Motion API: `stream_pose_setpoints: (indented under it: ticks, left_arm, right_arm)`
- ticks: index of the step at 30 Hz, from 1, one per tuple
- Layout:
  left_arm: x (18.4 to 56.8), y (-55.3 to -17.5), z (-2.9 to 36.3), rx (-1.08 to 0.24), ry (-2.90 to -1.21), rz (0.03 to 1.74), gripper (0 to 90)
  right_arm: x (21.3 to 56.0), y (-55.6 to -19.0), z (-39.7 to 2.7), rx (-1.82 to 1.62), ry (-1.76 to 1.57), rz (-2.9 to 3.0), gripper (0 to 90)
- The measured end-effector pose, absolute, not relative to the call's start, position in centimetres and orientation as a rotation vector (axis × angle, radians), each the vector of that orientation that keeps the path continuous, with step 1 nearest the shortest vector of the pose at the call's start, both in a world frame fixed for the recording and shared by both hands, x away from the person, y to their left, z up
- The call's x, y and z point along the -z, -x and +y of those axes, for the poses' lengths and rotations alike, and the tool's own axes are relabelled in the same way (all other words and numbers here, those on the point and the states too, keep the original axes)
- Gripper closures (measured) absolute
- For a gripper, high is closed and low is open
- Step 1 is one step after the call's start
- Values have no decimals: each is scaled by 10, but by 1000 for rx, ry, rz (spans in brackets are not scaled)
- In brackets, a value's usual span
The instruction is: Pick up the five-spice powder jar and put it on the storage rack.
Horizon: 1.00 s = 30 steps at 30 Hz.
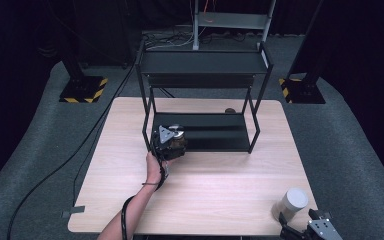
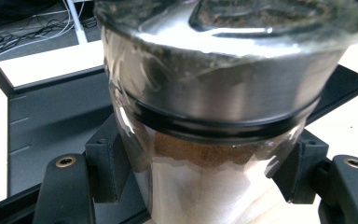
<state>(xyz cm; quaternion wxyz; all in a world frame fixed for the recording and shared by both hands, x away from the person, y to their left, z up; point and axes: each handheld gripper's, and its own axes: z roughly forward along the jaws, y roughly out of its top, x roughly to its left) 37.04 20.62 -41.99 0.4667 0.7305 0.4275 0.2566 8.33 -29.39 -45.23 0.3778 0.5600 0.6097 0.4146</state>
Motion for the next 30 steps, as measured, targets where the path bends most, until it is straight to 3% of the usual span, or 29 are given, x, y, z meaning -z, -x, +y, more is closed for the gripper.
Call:
stream_pose_setpoints:
  ticks: [30]
  left_arm:
    - [425,-393,186,-634,-1812,1058,312]
  right_arm:
    - [453,-84,-294,-1064,-1434,1561,24]
